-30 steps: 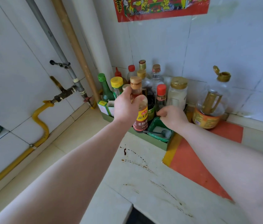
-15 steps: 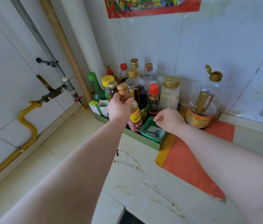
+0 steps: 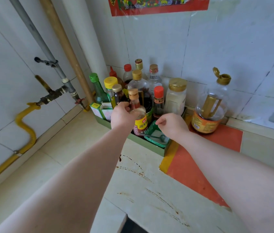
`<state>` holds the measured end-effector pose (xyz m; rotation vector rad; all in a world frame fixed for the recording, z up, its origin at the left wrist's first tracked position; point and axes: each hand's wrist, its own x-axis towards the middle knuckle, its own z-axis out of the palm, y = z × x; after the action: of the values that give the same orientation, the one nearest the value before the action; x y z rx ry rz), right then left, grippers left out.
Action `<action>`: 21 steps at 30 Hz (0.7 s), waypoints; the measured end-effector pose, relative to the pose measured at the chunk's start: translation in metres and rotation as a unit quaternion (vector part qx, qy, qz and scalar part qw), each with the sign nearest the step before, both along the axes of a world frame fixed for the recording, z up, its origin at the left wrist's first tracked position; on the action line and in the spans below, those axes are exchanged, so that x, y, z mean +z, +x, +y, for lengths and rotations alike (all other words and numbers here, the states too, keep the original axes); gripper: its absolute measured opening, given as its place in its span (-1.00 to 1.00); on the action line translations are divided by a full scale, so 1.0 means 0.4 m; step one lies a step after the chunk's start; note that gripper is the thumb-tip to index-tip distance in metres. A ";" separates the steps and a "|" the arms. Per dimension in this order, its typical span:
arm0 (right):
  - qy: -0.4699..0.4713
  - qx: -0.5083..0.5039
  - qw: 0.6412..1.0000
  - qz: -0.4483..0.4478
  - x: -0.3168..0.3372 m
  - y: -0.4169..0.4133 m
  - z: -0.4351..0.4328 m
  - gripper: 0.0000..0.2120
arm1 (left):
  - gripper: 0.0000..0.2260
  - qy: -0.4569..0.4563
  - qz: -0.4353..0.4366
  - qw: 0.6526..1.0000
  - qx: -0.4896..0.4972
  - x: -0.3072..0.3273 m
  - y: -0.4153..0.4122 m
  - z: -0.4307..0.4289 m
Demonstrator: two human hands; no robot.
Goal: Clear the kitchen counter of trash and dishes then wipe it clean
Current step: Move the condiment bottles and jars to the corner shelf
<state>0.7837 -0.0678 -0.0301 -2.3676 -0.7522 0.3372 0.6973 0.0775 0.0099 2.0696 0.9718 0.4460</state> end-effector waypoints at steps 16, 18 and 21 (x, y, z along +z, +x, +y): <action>0.137 -0.224 0.943 -0.203 0.187 0.097 -0.154 -0.80 | -0.82 0.104 -0.096 0.976 -0.162 0.159 0.132 -0.185; 0.141 -0.250 0.938 -0.191 0.194 0.121 -0.196 -0.79 | -0.81 0.089 -0.081 0.973 -0.195 0.165 0.177 -0.227; 0.138 -0.280 0.933 -0.180 0.198 0.154 -0.246 -0.78 | -0.77 0.054 -0.081 0.973 -0.210 0.170 0.235 -0.280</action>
<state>0.8453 -0.1662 0.0492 -2.2702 -0.2239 -0.4276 0.7913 -0.0345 0.0778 2.2216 0.4042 0.4400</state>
